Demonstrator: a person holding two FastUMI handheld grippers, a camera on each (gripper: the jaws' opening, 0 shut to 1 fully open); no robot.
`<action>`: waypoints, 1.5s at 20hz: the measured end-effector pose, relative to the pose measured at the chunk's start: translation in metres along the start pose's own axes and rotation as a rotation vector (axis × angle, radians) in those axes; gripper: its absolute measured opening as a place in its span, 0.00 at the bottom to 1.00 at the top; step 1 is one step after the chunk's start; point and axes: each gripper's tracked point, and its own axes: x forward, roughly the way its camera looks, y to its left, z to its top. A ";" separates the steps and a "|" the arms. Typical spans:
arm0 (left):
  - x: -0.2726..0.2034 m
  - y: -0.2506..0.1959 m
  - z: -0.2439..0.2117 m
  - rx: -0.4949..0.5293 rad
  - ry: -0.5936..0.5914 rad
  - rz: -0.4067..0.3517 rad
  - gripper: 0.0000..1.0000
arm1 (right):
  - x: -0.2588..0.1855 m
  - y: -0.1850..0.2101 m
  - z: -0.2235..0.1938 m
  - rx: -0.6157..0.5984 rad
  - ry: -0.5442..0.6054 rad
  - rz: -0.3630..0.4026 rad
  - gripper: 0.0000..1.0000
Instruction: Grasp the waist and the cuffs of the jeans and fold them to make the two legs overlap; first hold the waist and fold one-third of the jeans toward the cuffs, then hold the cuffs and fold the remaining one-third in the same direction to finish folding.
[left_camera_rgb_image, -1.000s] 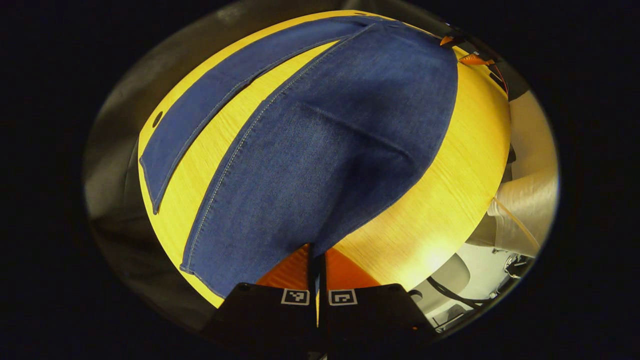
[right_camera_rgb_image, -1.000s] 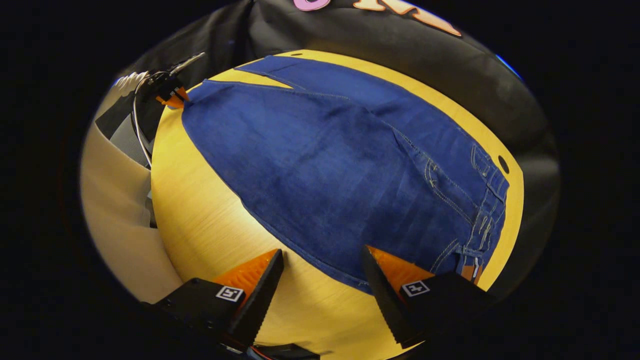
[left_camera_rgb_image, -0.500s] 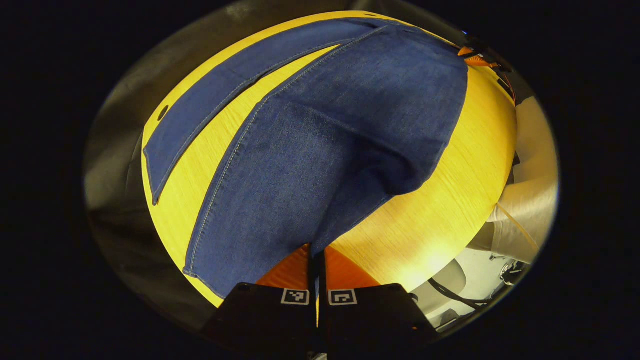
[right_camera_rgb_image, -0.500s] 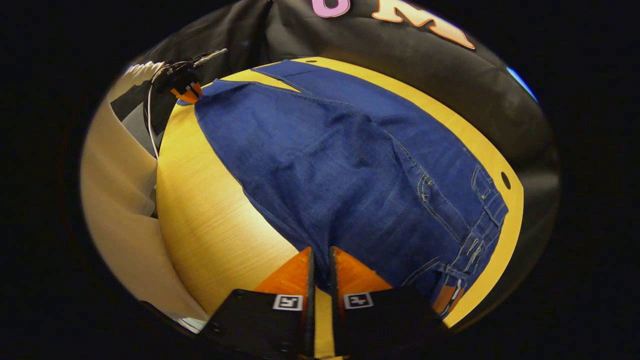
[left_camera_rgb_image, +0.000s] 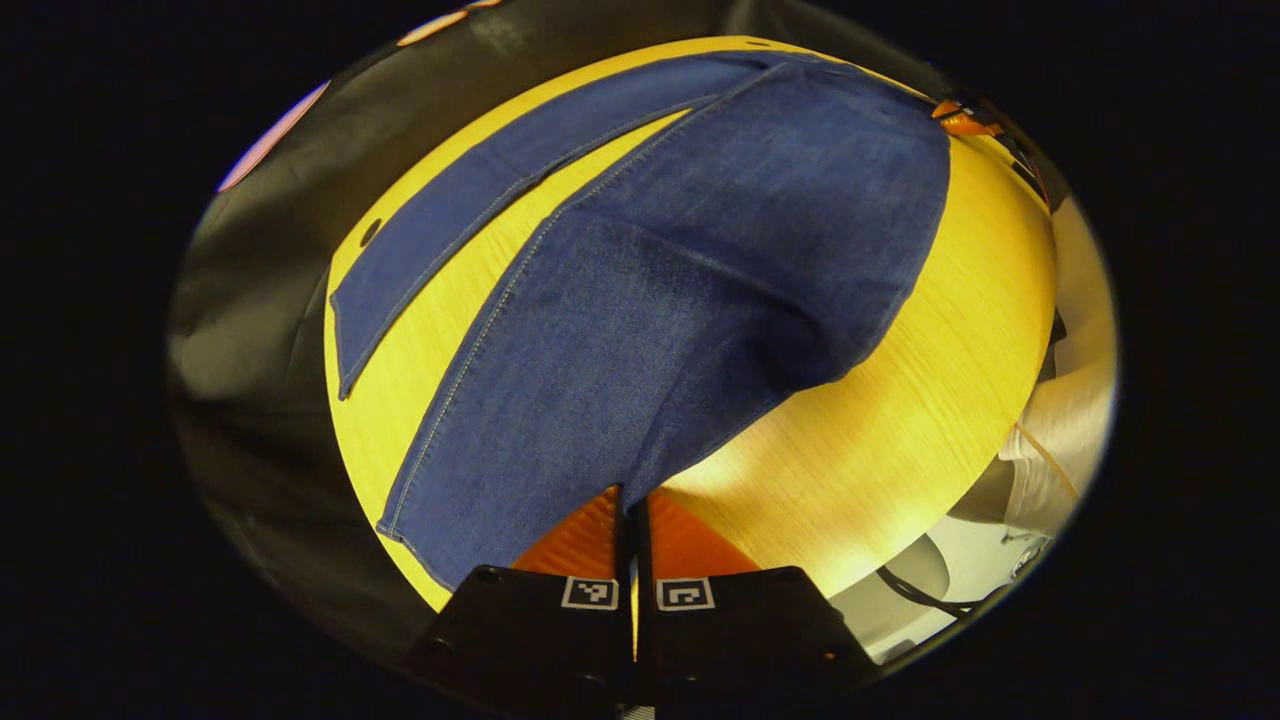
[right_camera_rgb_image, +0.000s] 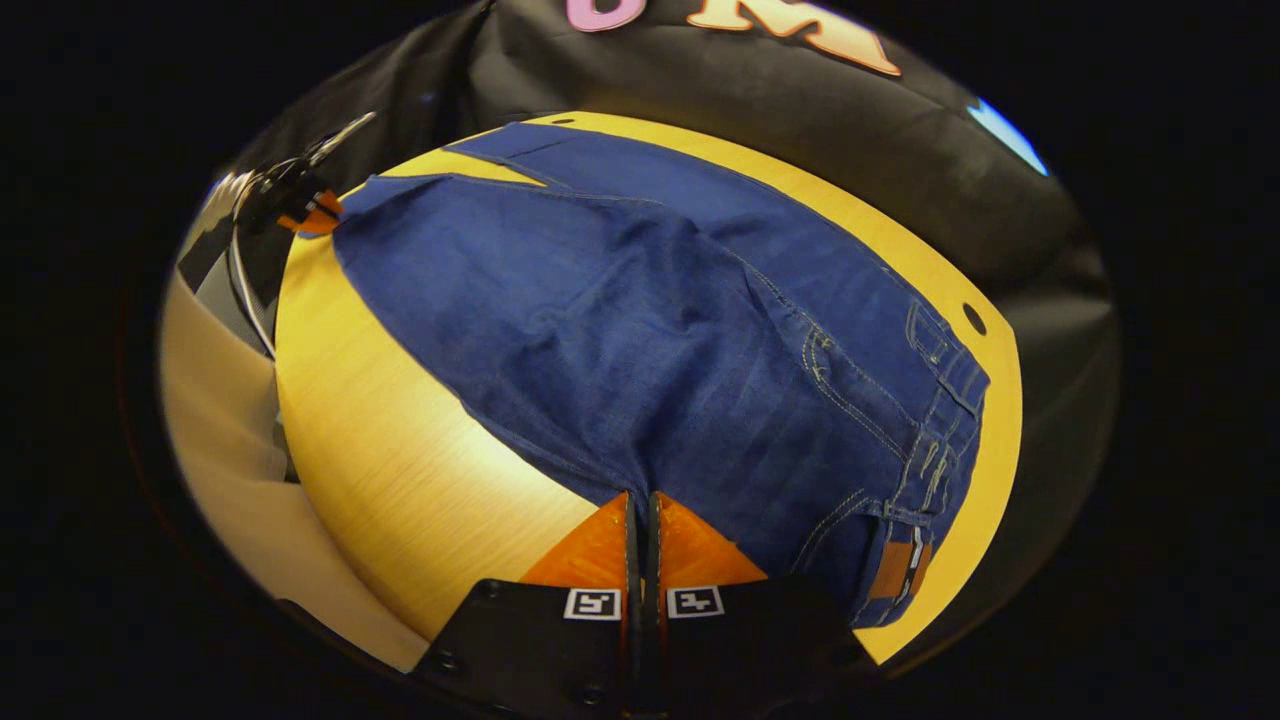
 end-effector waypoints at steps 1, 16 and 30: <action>0.000 0.004 0.003 -0.061 -0.032 0.040 0.00 | -0.001 -0.001 0.001 0.024 -0.010 -0.033 0.00; -0.107 0.111 0.135 -0.580 -0.457 0.419 0.00 | -0.058 -0.073 0.109 0.316 -0.351 -0.442 0.02; 0.031 0.212 0.255 -0.280 -0.204 0.413 0.00 | 0.069 -0.173 0.210 0.601 -0.364 -0.472 0.02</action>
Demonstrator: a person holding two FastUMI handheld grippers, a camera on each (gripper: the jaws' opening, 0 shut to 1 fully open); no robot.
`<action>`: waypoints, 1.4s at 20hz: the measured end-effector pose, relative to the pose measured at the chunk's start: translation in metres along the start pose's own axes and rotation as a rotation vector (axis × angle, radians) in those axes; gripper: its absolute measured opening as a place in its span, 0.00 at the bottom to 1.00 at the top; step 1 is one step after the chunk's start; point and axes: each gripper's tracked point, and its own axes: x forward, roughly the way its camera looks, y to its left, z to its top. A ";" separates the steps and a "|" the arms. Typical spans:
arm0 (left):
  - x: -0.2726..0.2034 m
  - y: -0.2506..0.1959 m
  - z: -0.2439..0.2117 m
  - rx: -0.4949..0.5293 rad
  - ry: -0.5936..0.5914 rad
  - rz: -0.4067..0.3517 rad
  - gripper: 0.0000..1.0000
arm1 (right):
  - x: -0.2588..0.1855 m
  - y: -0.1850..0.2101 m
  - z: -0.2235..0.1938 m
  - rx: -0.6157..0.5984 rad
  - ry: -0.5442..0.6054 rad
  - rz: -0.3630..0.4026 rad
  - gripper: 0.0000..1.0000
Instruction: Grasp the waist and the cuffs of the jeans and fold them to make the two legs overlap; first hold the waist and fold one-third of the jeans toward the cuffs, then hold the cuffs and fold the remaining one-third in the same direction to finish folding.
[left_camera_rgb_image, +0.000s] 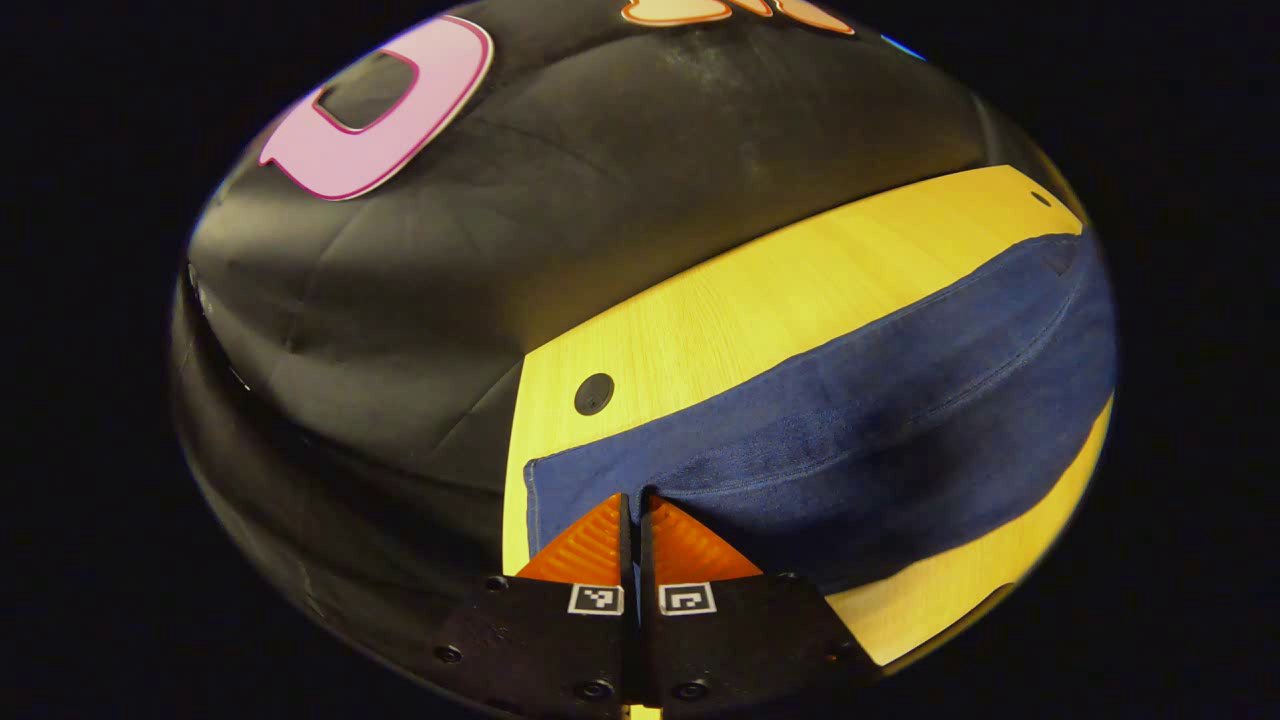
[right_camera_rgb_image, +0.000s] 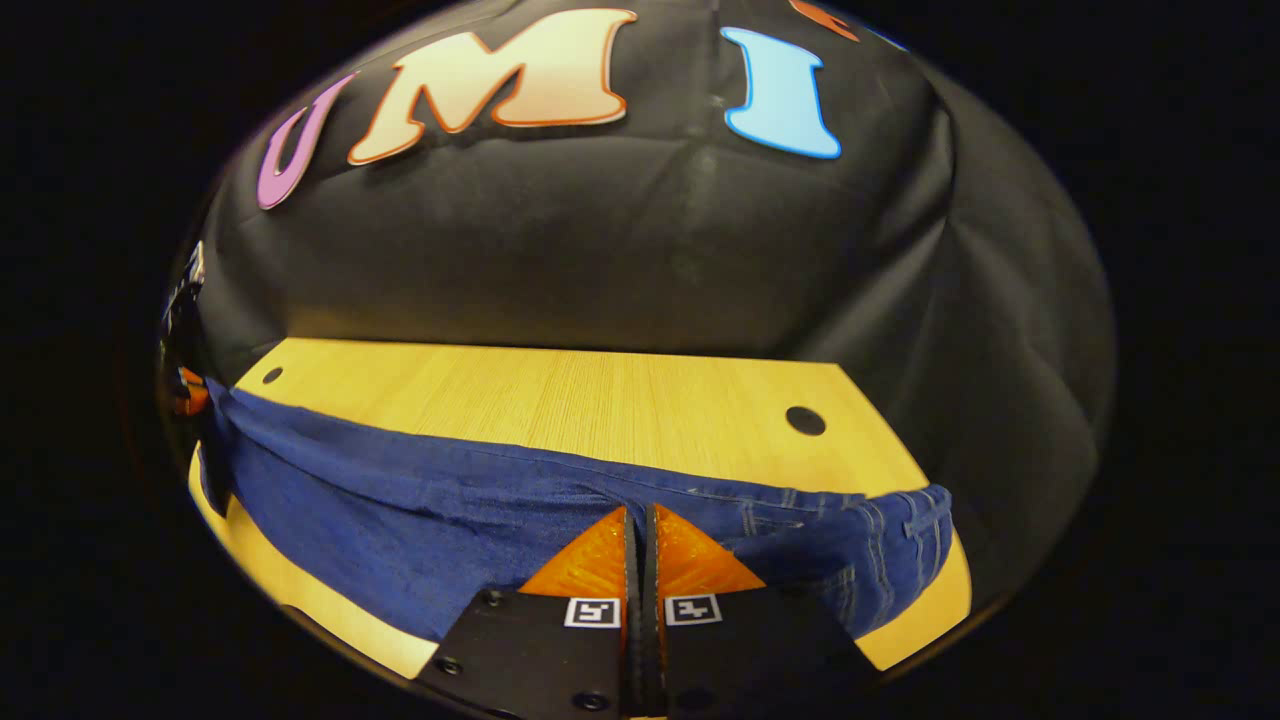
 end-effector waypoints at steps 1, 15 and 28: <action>0.007 -0.003 0.000 -0.009 0.002 0.005 0.00 | 0.012 0.001 -0.008 0.021 0.021 0.007 0.02; -0.016 -0.039 0.025 -0.280 -0.184 -0.016 0.98 | 0.011 0.011 0.005 0.272 0.030 0.197 0.93; -0.139 -0.053 -0.025 -0.403 -0.333 -0.094 0.96 | -0.067 -0.125 -0.009 0.287 -0.035 -0.038 0.94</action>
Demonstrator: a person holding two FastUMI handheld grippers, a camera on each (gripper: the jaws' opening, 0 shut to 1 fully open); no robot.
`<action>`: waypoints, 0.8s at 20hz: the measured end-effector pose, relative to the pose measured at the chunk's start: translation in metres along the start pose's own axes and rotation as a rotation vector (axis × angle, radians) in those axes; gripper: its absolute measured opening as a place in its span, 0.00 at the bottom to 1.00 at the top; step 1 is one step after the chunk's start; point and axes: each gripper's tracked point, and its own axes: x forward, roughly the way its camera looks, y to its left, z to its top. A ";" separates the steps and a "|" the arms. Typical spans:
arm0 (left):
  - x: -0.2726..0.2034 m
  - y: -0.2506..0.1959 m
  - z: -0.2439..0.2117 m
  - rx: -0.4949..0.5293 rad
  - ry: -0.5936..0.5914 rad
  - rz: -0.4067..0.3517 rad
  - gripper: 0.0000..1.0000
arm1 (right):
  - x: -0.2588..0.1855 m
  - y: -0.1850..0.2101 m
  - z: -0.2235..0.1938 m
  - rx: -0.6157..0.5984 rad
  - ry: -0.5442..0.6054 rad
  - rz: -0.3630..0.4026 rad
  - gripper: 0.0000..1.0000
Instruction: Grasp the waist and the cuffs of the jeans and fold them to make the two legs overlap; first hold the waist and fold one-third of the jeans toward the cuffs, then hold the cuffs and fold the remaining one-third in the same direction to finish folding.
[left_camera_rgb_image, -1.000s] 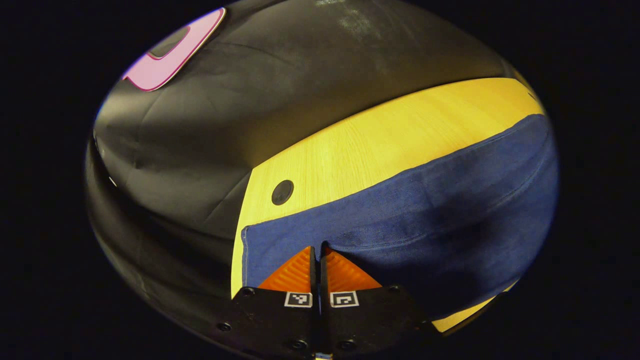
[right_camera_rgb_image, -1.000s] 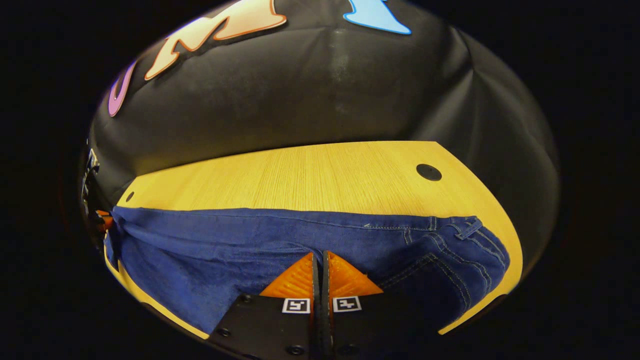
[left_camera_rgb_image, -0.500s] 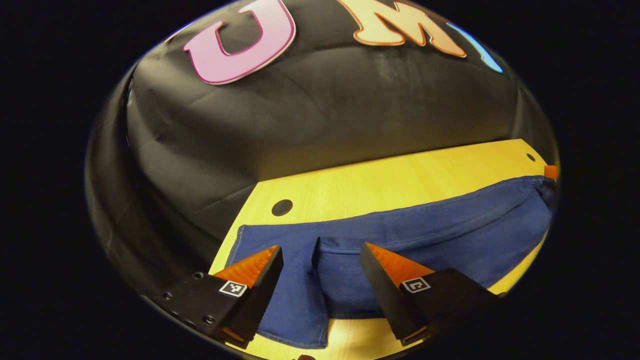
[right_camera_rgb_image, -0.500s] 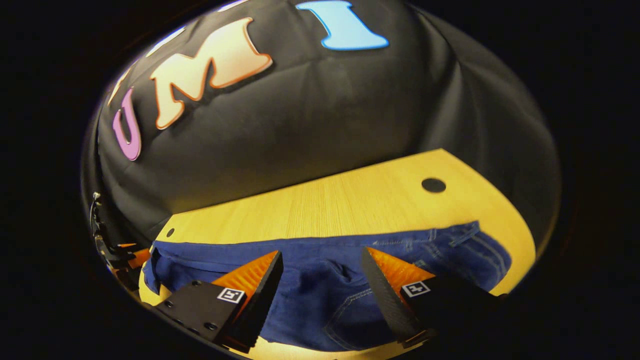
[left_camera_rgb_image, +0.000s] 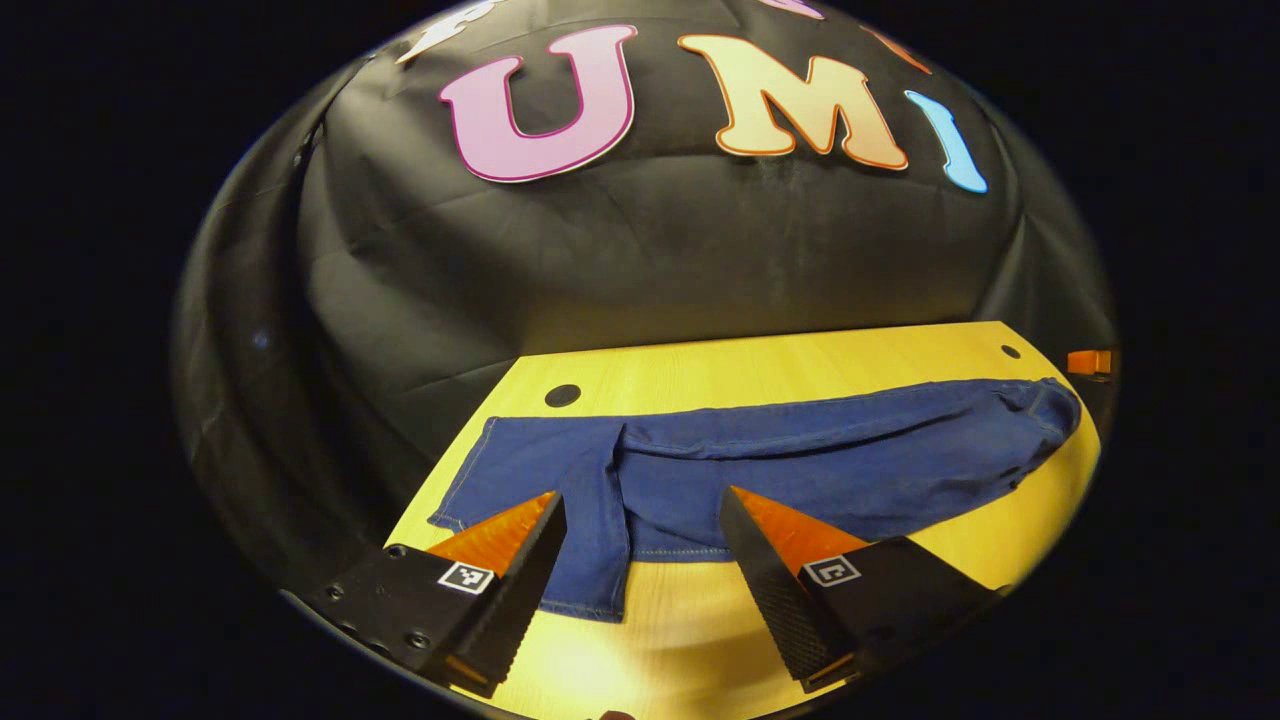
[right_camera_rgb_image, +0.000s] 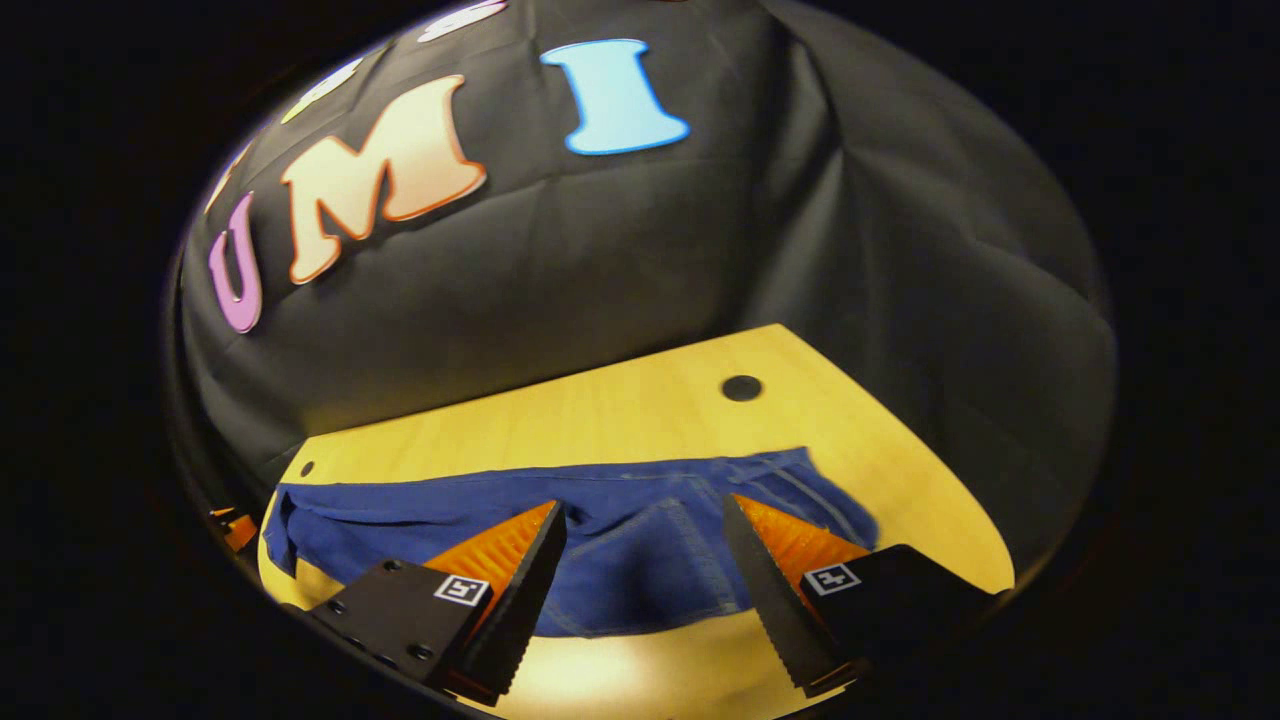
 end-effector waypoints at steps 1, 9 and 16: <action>-0.007 -0.001 0.003 -0.006 -0.010 -0.001 0.96 | 0.001 -0.017 -0.002 0.019 0.015 -0.029 0.94; -0.036 -0.019 0.015 -0.052 -0.045 0.002 0.96 | 0.033 -0.101 -0.038 0.123 0.146 -0.107 0.98; -0.043 -0.034 0.017 -0.085 -0.014 0.012 0.96 | 0.052 -0.097 -0.054 0.175 0.189 -0.030 0.94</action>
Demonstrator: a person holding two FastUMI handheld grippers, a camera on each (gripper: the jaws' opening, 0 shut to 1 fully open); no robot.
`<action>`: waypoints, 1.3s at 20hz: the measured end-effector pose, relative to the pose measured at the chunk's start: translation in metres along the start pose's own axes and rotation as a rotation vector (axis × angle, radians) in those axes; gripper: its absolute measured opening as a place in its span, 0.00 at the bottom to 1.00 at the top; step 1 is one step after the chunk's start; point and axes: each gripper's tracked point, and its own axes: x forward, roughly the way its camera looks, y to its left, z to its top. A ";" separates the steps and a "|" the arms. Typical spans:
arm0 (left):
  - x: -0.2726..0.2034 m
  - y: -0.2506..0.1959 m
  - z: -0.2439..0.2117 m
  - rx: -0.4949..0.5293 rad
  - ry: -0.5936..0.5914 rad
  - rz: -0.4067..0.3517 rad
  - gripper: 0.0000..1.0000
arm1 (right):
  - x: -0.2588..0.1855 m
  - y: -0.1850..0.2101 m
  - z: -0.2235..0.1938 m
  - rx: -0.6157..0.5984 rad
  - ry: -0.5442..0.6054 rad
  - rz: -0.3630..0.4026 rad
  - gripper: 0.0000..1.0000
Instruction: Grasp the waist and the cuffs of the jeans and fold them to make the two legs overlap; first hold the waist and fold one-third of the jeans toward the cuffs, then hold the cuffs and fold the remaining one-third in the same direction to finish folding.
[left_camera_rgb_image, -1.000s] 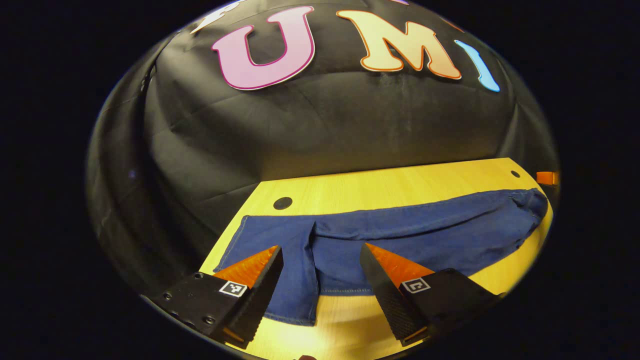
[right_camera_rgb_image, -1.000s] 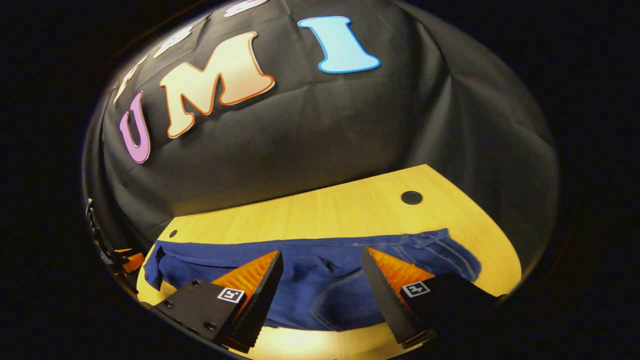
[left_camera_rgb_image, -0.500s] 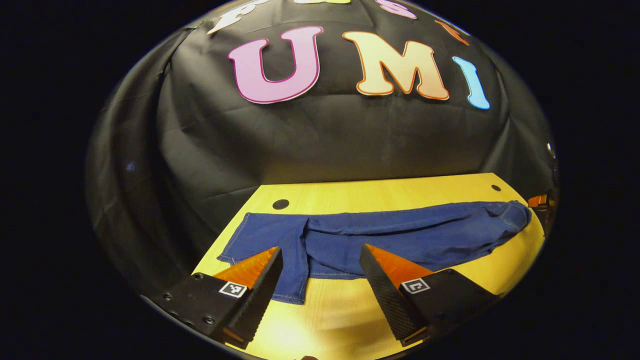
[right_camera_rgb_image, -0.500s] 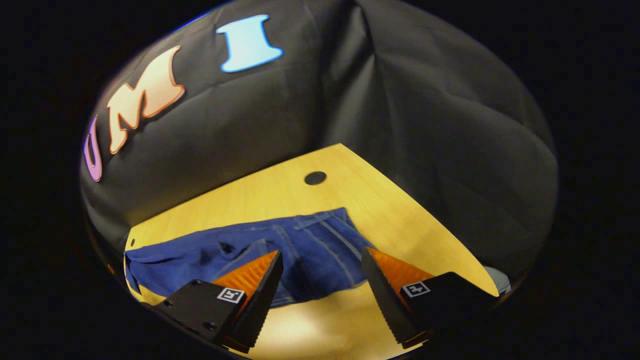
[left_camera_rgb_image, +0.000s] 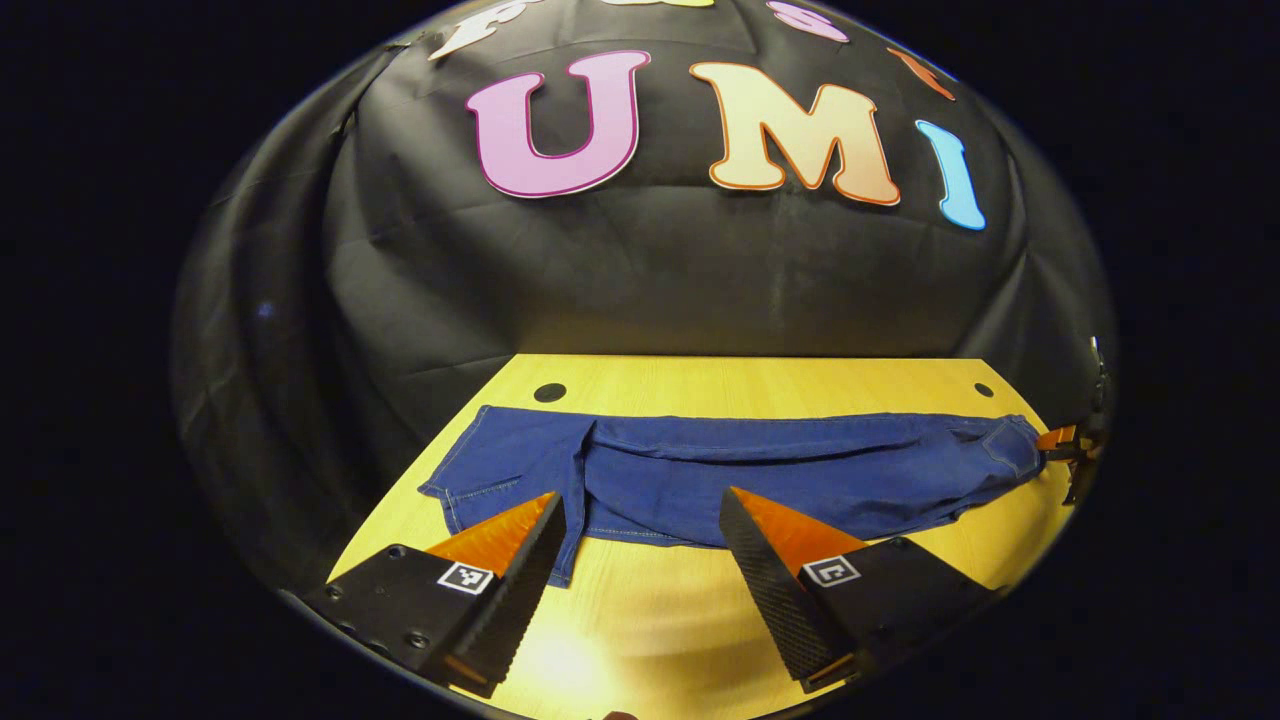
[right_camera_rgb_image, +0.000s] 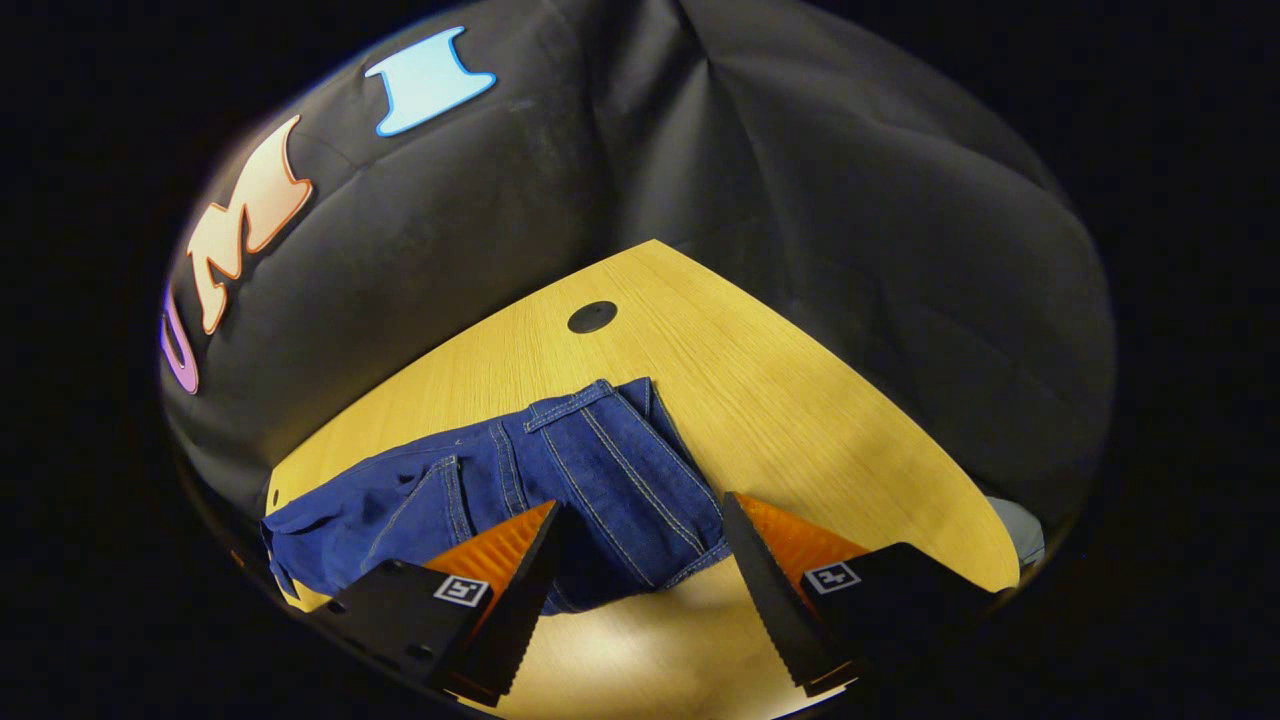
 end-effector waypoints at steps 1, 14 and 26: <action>-0.002 -0.001 0.001 0.008 0.002 0.004 0.96 | 0.003 -0.001 -0.001 -0.003 0.001 -0.004 0.89; -0.010 -0.010 0.007 0.017 -0.011 0.009 0.96 | 0.011 0.011 -0.006 -0.063 -0.033 -0.005 0.11; -0.018 0.023 0.000 -0.004 -0.004 0.011 0.96 | -0.071 0.137 0.074 0.275 -0.221 0.448 0.03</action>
